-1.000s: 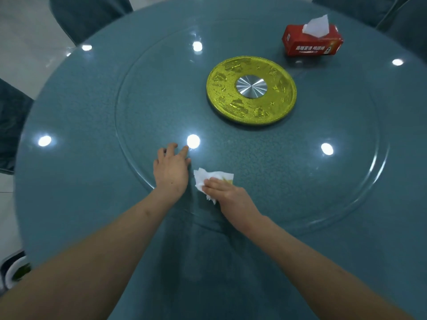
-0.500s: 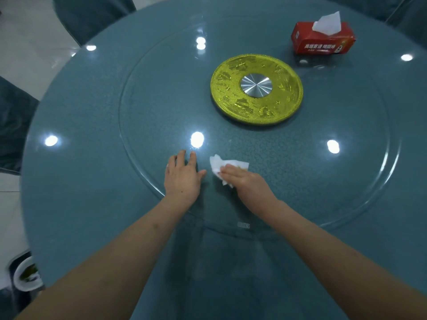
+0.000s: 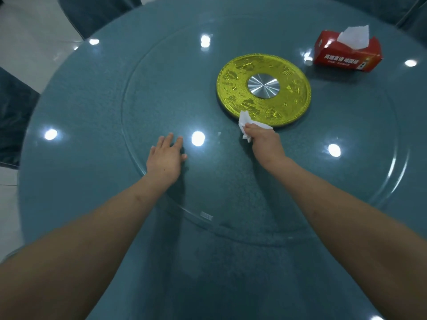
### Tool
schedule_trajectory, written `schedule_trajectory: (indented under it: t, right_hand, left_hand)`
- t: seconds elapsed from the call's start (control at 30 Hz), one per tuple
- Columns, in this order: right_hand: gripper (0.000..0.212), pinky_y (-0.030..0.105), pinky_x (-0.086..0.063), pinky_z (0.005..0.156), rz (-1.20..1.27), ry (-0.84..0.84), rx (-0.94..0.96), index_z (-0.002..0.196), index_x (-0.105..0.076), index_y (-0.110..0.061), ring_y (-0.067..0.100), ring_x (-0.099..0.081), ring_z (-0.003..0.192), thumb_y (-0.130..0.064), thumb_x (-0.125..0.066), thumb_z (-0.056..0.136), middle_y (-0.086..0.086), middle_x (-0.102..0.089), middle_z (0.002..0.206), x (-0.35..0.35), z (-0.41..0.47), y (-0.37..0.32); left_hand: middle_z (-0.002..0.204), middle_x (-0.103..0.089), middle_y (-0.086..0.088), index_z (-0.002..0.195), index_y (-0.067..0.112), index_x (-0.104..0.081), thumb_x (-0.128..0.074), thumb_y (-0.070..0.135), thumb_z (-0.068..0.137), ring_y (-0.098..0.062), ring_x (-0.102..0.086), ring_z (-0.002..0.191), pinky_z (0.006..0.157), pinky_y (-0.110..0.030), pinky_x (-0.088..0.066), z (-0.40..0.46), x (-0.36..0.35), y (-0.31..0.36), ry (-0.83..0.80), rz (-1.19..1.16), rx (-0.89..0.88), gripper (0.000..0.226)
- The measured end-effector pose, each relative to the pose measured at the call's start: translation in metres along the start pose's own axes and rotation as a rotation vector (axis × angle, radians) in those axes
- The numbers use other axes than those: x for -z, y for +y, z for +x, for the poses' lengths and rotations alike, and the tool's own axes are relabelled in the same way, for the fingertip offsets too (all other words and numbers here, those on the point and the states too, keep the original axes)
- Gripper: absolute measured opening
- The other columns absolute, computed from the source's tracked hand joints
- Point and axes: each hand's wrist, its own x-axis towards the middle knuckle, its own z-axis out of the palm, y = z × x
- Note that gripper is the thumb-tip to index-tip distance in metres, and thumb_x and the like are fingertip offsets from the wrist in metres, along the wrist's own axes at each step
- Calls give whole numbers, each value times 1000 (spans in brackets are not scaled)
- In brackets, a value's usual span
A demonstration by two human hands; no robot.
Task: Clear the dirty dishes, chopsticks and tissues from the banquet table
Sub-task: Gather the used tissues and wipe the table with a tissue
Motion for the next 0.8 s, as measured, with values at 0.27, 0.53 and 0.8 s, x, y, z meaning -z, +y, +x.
schedule_trajectory:
  t: [0.27, 0.53, 0.8]
  right_hand:
    - [48, 42, -52, 103, 60, 28, 217, 119, -77, -10, 30, -69, 116, 9, -54, 80, 11, -70, 128, -21, -72, -54]
    - [53, 43, -59, 96, 98, -87, 367, 128, -72, -15, 23, -61, 129, -11, -34, 92, 2, -66, 138, -31, -164, -79]
    - [54, 43, -61, 92, 43, -77, 436, 129, -71, -15, 24, -62, 128, -10, -32, 91, 2, -67, 136, -22, -167, -66]
  left_hand:
    - [153, -44, -8, 144, 19, -55, -46, 21, 107, -32, -38, 137, 106, -43, -41, -31, -11, 18, 153, -62, -29, 38]
    - [152, -46, -7, 144, 16, -55, -50, 10, 102, -31, -39, 136, 106, -40, -43, -57, -25, 45, 167, -104, -83, 42]
    - [162, -33, -12, 147, 6, -46, -42, 16, 107, -30, -27, 148, 116, -39, -33, -63, -30, 61, 110, -110, -72, 41]
